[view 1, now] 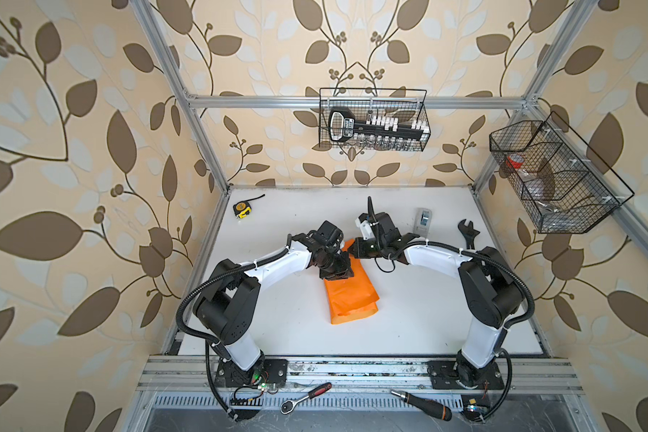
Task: Wrap a gift box in wrapping paper
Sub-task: Smooth out the wrapping paper on the gift box.
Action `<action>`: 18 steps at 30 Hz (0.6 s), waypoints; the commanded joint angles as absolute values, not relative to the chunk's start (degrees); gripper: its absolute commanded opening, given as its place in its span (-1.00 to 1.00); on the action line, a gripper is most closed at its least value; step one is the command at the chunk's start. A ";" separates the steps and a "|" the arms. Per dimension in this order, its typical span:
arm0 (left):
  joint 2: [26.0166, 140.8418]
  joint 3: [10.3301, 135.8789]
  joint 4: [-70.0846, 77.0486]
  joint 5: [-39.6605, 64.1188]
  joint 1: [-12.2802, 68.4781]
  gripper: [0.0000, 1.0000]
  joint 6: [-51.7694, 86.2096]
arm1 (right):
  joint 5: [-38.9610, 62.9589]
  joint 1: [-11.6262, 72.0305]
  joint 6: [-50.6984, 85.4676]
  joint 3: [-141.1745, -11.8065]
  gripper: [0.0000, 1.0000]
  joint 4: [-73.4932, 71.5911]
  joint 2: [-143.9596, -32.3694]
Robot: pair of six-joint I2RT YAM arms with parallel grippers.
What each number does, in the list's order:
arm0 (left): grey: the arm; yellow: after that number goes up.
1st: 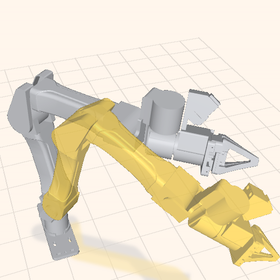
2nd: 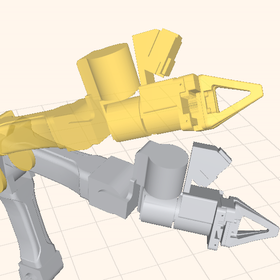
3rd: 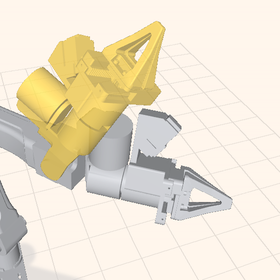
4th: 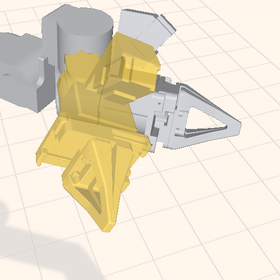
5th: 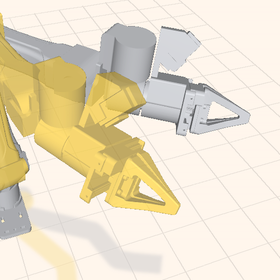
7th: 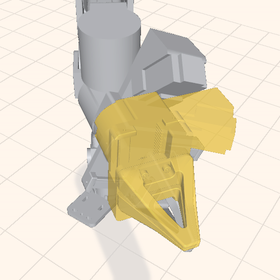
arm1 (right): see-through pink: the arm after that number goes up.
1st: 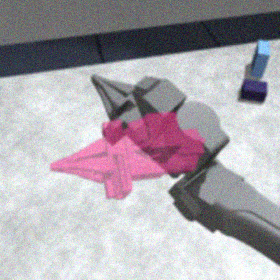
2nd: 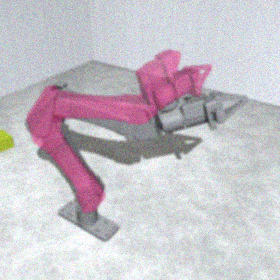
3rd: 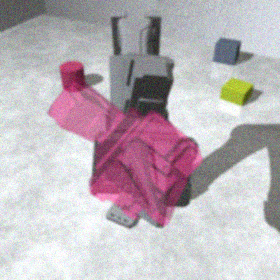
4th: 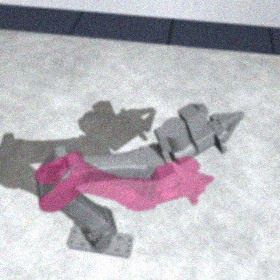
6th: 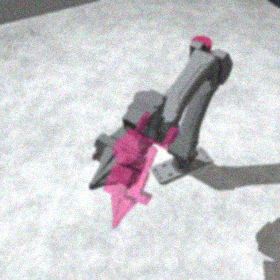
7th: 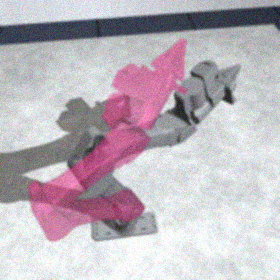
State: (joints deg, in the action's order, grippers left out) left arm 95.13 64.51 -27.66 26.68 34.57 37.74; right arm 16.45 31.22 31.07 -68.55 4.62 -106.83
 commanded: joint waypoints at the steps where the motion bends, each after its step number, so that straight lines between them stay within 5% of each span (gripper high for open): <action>1: 95.94 62.50 -28.99 26.54 35.24 -0.51 37.35 | 14.74 28.78 31.06 -71.00 -0.79 5.71 -110.55; 9: 96.12 61.55 -29.01 26.46 35.23 -0.52 37.35 | 16.78 25.46 29.64 -78.75 -0.78 7.70 -115.36; 18: 96.79 70.82 -34.72 25.34 35.17 -0.51 35.14 | 16.22 23.09 27.86 -69.27 -0.52 8.88 -102.99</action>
State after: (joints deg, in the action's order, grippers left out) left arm 96.44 66.92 -29.80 27.00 34.59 37.32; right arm 16.05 23.24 29.54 -72.53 7.49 -108.68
